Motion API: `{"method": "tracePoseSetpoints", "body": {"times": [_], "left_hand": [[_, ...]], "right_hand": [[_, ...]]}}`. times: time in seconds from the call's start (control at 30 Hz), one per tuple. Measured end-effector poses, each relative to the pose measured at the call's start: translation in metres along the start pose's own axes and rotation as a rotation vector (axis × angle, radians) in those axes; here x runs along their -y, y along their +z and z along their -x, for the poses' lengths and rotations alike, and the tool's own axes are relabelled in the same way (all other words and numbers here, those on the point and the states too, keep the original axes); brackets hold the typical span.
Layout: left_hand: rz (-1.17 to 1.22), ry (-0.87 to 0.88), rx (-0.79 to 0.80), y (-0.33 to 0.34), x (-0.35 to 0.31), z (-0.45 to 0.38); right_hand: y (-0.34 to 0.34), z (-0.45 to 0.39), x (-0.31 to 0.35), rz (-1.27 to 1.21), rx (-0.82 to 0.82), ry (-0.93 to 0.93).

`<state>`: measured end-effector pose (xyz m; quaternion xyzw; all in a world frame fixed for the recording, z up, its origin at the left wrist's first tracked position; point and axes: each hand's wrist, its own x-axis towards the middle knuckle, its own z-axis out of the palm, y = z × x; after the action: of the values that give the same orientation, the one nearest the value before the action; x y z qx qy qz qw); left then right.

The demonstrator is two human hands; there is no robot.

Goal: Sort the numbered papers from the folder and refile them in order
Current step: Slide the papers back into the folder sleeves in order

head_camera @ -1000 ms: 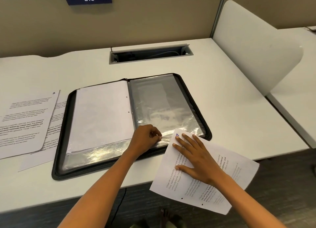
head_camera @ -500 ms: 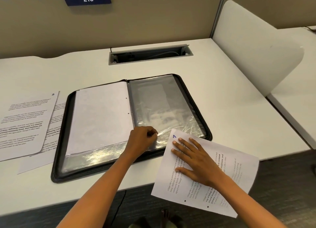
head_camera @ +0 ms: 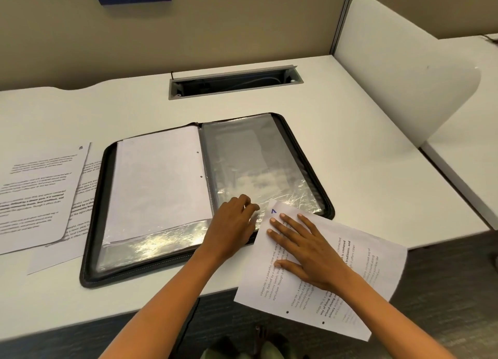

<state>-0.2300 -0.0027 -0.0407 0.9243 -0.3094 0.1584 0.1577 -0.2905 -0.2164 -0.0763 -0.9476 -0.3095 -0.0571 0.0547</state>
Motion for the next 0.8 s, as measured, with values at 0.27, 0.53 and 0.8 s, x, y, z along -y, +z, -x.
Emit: {"method": "tracePoseSetpoints", "body": {"times": [0.27,0.53,0.8], "left_hand": [[0.059,-0.089,0.023,-0.005,-0.004,-0.008],[0.217,-0.333,-0.014,-0.013,-0.007,-0.016],[0.264,-0.234,0.198,-0.014,-0.008,-0.013]], "right_hand": [[0.002,0.004,0.001,0.036,0.027,-0.139],[0.001,0.007,0.003,0.065,0.047,-0.133],[-0.001,0.007,-0.005,-0.004,0.058,0.135]]}}
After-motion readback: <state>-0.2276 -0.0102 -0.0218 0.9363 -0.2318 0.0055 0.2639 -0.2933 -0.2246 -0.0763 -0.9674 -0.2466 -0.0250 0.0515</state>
